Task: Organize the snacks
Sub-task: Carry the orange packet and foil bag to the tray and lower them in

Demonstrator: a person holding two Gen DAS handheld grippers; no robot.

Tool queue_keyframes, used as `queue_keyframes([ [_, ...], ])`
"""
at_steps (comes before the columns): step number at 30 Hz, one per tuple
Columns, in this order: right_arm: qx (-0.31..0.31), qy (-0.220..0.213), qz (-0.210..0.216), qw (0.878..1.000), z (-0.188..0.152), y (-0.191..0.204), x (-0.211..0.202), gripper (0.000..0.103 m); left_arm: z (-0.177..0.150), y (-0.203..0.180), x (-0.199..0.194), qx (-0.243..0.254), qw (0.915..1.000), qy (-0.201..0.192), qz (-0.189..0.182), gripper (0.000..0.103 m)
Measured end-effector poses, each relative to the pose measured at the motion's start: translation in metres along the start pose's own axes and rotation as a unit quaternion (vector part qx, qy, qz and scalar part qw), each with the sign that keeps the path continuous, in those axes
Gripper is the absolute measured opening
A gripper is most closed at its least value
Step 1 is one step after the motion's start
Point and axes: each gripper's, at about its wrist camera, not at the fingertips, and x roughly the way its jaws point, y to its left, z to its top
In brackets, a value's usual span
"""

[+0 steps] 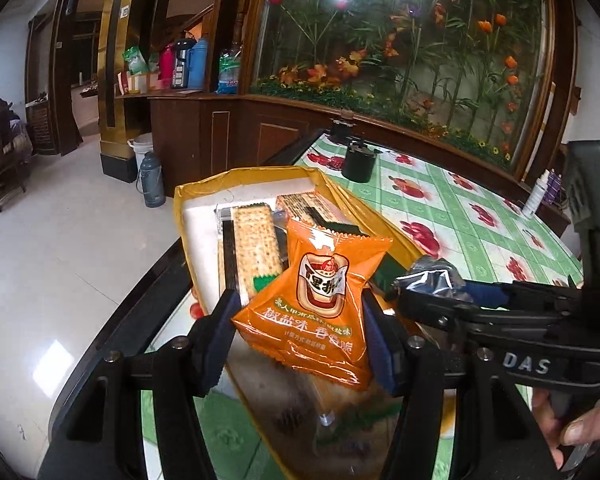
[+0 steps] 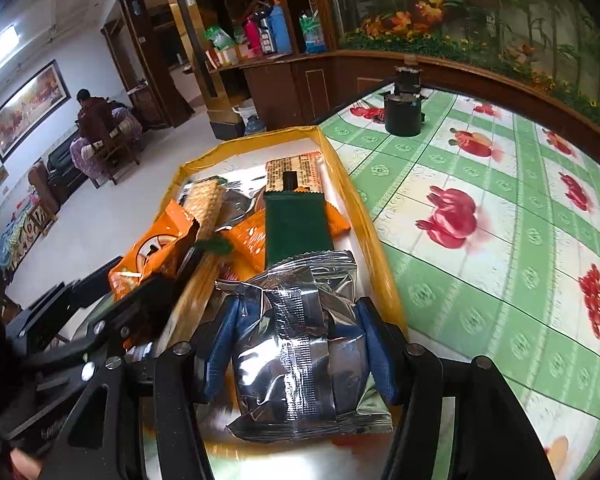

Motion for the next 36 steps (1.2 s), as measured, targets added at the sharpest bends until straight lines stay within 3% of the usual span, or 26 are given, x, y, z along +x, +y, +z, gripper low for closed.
queue_keyframes([
  [15,0.038,0.021,0.02,0.999,0.048,-0.007,0.062,0.063,0.012,0.007,0.034,-0.014,0.9996,0.019,0.016,0.06],
  [26,0.019,0.043,-0.014,0.999,0.059,0.005,0.072,0.063,0.013,-0.004,0.038,0.007,0.9989,0.026,0.039,0.061],
  [36,0.018,0.05,-0.015,0.998,0.07,0.01,0.081,0.063,0.015,0.001,0.04,0.014,0.9977,0.034,0.057,0.062],
])
